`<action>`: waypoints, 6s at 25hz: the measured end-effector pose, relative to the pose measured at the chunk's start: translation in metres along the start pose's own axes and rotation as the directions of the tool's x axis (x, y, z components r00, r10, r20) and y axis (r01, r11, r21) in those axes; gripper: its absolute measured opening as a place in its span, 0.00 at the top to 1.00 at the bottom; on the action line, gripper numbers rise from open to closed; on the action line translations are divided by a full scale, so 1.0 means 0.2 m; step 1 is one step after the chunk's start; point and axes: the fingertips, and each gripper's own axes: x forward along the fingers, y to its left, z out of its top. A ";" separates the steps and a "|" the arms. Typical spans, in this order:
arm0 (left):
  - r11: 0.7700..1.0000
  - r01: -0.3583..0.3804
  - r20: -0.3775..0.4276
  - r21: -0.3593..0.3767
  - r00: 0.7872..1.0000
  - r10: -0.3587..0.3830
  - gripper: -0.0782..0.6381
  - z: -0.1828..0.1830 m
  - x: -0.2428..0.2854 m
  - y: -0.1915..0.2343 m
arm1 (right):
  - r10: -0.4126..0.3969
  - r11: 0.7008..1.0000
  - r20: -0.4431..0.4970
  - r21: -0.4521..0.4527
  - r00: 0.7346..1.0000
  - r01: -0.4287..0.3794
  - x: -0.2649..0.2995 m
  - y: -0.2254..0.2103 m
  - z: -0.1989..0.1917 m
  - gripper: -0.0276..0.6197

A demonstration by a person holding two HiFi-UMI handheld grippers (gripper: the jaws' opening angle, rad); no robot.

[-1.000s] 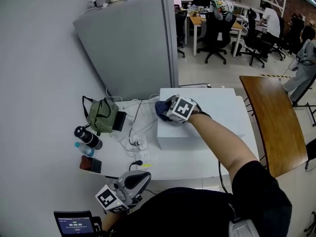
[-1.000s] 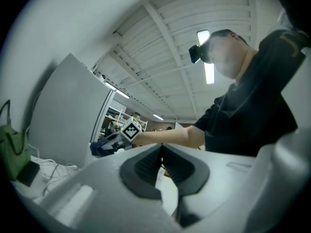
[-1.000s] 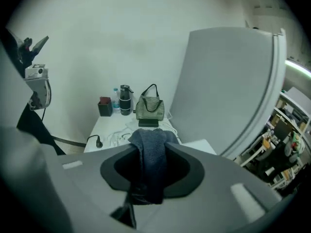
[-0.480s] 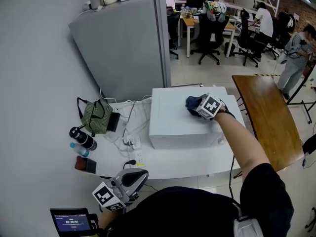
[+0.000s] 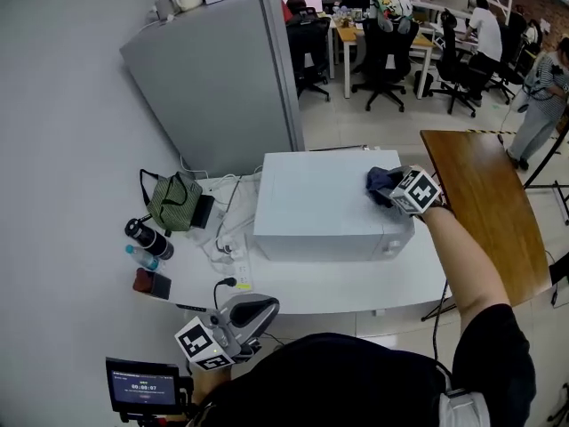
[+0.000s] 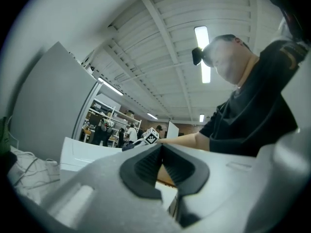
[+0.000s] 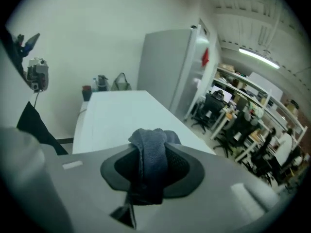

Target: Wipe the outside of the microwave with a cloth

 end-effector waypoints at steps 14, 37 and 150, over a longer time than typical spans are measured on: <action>0.998 -0.063 0.013 0.018 0.998 0.063 0.88 0.11 -0.75 0.26 | 0.224 0.943 -0.001 -0.253 0.975 -0.217 0.79 1.11 0.94 0.80; 0.999 -0.047 0.049 0.021 0.998 0.046 0.88 0.04 -0.33 -0.12 | 0.297 0.930 0.123 -0.263 0.947 -0.257 0.26 0.97 0.67 0.80; 0.983 -0.170 -0.072 -0.067 0.984 0.165 0.88 -0.22 -1.18 -0.24 | 0.082 0.493 0.476 0.745 0.876 -0.450 0.88 1.53 0.51 0.81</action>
